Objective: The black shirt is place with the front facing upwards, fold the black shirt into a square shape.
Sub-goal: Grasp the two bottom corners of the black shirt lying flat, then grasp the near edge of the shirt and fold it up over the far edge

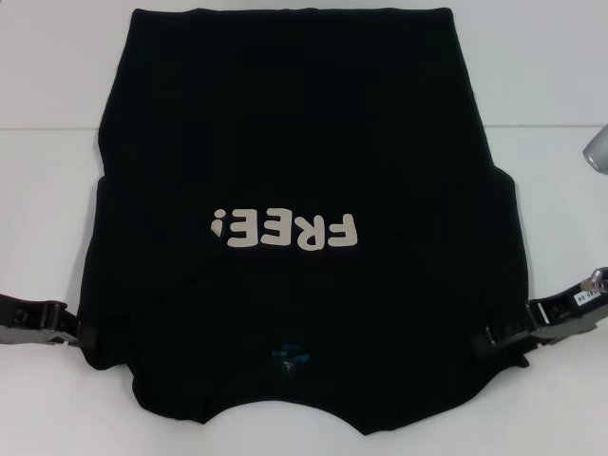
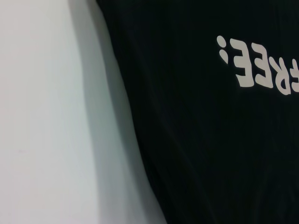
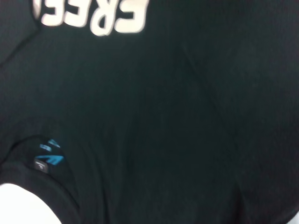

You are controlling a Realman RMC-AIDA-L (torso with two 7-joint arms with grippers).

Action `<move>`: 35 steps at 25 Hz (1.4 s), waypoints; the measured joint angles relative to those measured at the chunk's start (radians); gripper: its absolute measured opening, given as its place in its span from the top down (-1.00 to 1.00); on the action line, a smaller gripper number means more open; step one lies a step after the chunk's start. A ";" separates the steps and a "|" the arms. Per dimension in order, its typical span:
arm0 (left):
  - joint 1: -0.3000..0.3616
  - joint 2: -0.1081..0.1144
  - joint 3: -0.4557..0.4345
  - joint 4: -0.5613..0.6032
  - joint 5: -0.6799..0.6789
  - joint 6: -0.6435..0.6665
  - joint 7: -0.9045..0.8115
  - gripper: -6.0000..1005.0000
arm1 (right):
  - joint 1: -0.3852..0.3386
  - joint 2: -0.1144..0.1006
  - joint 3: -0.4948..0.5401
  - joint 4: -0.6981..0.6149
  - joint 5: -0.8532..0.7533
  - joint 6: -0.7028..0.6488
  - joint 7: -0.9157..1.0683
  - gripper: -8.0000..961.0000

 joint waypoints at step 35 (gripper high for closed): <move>-0.017 0.007 0.000 -0.008 0.000 0.040 0.012 0.92 | 0.036 0.020 -0.044 -0.007 0.006 0.003 -0.048 0.86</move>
